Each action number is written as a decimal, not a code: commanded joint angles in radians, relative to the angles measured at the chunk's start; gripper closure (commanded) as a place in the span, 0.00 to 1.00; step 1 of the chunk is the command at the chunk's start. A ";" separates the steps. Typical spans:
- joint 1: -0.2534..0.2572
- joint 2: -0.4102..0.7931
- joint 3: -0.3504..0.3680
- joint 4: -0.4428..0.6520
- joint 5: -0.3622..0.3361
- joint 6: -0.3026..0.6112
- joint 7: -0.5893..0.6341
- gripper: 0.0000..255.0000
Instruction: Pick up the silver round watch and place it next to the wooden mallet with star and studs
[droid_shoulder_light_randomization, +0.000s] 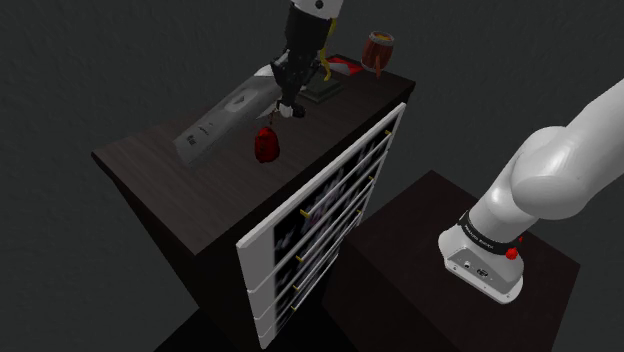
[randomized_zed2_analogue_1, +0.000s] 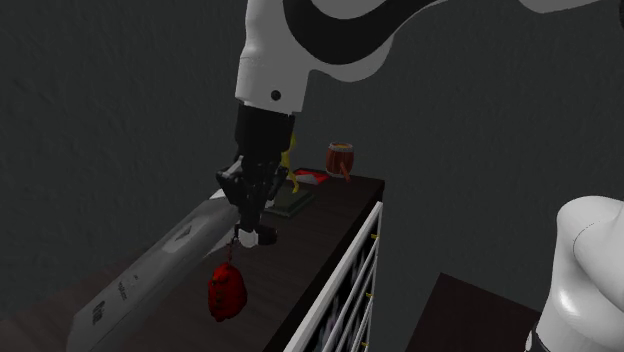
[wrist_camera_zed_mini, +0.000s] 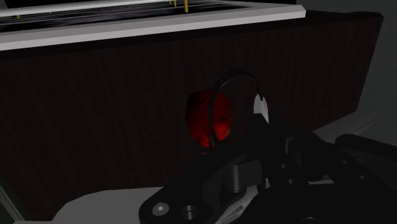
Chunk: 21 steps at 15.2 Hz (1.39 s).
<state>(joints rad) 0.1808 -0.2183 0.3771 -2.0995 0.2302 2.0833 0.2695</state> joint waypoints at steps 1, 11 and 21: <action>-0.002 -0.005 -0.003 0.025 -0.001 -0.029 0.002 1.00; -0.014 -0.019 -0.028 0.123 -0.006 -0.144 -0.010 1.00; -0.101 -0.045 -0.194 0.095 0.002 -0.190 -0.261 1.00</action>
<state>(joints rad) 0.0886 -0.2688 0.1984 -2.0132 0.2345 1.9013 0.0324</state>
